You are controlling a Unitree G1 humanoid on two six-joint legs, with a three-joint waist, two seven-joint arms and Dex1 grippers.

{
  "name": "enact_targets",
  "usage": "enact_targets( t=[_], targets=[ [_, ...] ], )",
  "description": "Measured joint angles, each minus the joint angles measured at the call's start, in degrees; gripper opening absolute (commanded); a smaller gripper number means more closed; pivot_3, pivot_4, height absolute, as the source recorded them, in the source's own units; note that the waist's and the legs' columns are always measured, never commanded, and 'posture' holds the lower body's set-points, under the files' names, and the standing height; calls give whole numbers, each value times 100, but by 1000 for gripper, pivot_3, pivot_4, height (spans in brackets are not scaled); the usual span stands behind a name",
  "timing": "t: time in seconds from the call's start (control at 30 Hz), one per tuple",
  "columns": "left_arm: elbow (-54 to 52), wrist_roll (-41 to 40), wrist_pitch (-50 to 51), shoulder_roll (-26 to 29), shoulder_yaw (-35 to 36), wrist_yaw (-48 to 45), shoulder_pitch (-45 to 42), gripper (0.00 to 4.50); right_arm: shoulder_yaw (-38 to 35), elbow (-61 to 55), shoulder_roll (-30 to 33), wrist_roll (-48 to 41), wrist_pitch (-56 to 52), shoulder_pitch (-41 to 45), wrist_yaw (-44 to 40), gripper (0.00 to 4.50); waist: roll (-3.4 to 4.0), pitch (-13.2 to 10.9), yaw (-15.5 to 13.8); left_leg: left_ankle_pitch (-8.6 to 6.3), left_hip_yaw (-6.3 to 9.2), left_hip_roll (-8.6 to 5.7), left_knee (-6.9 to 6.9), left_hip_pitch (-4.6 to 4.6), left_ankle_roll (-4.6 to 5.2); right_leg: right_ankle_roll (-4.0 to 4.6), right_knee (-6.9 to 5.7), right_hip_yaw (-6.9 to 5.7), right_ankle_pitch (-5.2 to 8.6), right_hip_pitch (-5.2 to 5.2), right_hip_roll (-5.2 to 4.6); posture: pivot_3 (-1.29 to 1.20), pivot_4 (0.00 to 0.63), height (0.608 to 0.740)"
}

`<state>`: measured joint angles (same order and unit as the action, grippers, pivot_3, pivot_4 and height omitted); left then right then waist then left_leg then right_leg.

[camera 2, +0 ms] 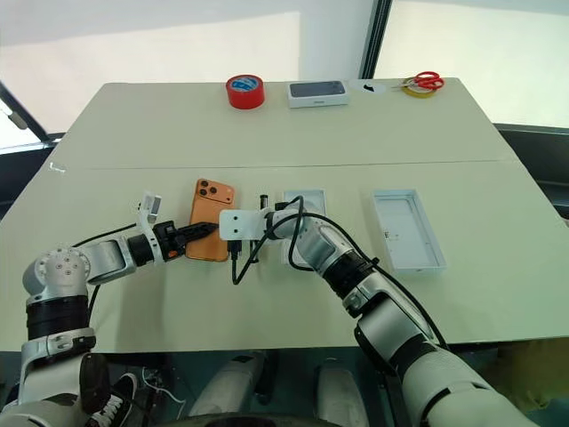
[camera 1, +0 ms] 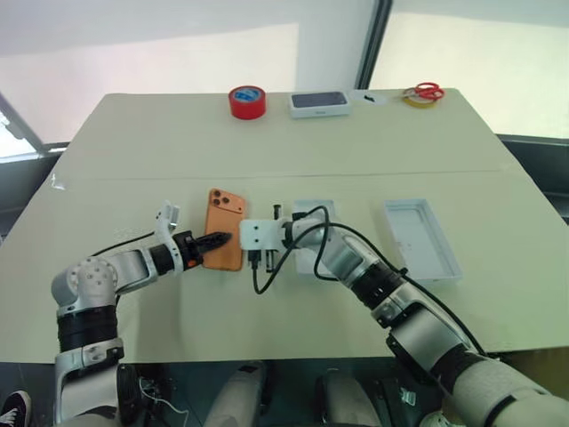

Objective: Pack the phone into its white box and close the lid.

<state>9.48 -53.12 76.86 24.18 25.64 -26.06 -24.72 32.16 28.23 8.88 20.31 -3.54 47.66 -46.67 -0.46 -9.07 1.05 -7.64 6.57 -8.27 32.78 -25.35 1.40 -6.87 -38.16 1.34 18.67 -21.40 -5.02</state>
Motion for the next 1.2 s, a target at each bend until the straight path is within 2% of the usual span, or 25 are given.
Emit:
enact_targets(
  t=[0.13,0.17,0.23,0.3,0.37,0.43,0.5,0.63,0.83,0.9,0.97,1.2],
  targets=[
    [74,-202,211,-104,295,133,63,49,-223,-178,16,-261,8,-141,-34,0,-3,-5,-4,0,0,0,-1,-3,0,0,2,0,0,-2,0,0,150,736],
    [73,-314,310,-154,461,161,103,0,-486,-425,16,-666,-134,-256,-258,414,-7,-12,-11,0,1,0,-1,-6,0,0,3,0,0,-3,-1,0,150,736],
    [72,-467,381,-239,636,254,137,0,-808,-730,63,-1211,-476,-289,-626,754,-9,-15,-11,0,2,0,0,-8,0,-1,3,-1,-1,-4,-1,0,150,736],
    [40,-773,436,-468,929,396,130,0,-1192,-1239,254,-1839,-820,-290,-1083,1736,-11,-14,-39,-1,4,0,3,-10,2,-1,5,-5,0,-3,-3,0,150,736],
    [-220,-878,417,-573,944,525,150,0,-1272,-1658,731,-1923,-668,-401,-1326,2817,-17,-12,-60,-3,4,-1,4,-13,4,-1,12,-8,0,1,-8,0,150,736],
    [-520,-974,357,-705,960,668,185,0,-1347,-2226,1340,-2082,-578,-943,-1680,3795,-21,-10,-82,-8,1,-4,6,-16,11,-1,21,-7,0,4,-13,0,150,736],
    [-646,-1107,308,-821,967,788,204,0,-1384,-2658,1760,-2314,-597,-1510,-2014,3795,-24,-15,-52,-9,-2,-4,6,-22,13,-2,21,-6,0,0,-15,0,150,736],
    [-870,-1179,262,-971,822,979,201,0,-1426,-3133,2344,-2378,-238,-2038,-2230,3795,-24,-18,3,-9,-6,5,7,-18,13,-1,19,-3,2,-1,-12,0,150,736],
    [-866,-1324,225,-963,727,1154,160,0,-1456,-3121,2603,-2268,250,-2351,-2120,3795,-26,-20,-40,-9,-6,6,10,-24,13,1,24,-5,3,-3,-13,0,150,736],
    [-866,-1331,217,-952,660,1171,123,0,-1464,-3070,2611,-2269,362,-2399,-2114,3264,-27,-20,-49,-9,-5,6,12,-24,13,1,25,-5,3,0,-13,0,150,736],
    [-858,-1336,208,-943,648,1188,103,0,-1463,-2927,2652,-2219,532,-2436,-2098,2505,-29,-21,-59,-9,-6,5,13,-24,13,1,26,-6,3,1,-13,0,150,736],
    [-859,-1374,136,-901,441,1198,95,0,-1462,-2802,2672,-2100,661,-2478,-1951,2505,-31,-22,-53,-9,-5,5,13,-24,13,1,26,-6,3,0,-13,0,150,736]
  ],
)
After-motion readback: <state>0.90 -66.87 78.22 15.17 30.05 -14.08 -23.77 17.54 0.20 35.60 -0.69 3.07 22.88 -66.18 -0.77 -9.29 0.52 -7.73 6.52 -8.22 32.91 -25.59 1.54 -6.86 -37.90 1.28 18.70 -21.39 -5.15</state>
